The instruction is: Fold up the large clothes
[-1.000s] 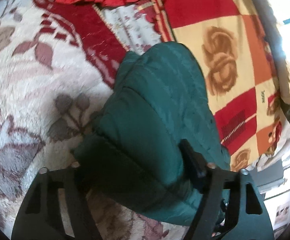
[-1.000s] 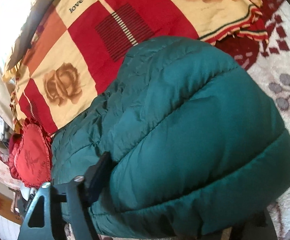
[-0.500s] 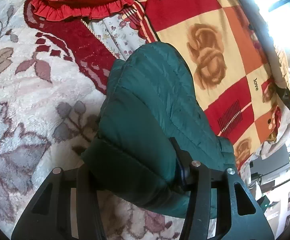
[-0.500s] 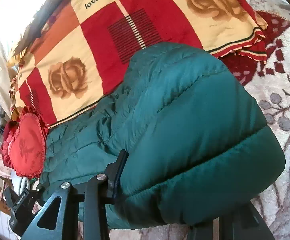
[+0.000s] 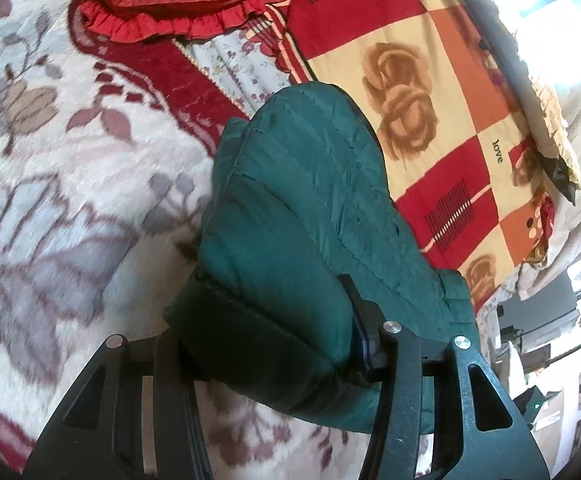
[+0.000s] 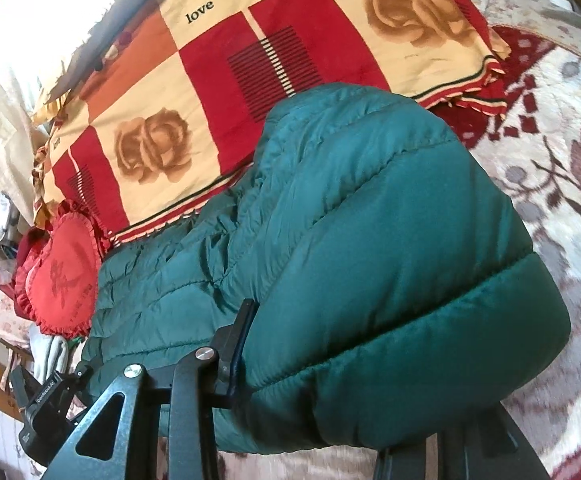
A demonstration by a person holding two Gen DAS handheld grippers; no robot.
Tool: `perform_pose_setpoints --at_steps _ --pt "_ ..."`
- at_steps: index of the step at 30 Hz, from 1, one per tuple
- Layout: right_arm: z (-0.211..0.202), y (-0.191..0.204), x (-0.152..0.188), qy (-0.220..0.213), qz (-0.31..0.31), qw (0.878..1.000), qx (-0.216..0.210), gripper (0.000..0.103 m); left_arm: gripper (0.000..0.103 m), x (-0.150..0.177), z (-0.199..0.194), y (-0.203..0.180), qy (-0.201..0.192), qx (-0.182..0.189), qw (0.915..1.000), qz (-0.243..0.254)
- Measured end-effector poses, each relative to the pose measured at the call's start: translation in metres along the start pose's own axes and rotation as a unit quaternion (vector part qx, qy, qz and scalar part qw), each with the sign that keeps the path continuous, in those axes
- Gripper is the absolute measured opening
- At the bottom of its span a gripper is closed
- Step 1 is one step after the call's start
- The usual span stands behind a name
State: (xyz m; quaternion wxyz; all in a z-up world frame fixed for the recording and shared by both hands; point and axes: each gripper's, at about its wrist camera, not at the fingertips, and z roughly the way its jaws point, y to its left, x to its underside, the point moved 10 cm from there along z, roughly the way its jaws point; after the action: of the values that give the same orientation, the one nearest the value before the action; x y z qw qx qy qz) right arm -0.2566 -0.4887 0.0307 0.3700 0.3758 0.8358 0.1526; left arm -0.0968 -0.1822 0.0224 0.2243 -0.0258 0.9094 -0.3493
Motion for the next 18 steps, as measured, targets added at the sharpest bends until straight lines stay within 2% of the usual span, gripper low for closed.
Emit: perform_pose_setpoints --at_steps 12,18 --pt "-0.046 -0.009 0.05 0.009 0.021 1.0 -0.014 0.039 0.048 0.052 -0.054 0.017 0.011 -0.004 0.9998 0.013" --pt "-0.06 -0.013 0.067 0.017 0.031 0.999 -0.019 0.039 0.048 0.07 -0.067 0.025 0.012 -0.012 0.9997 0.017"
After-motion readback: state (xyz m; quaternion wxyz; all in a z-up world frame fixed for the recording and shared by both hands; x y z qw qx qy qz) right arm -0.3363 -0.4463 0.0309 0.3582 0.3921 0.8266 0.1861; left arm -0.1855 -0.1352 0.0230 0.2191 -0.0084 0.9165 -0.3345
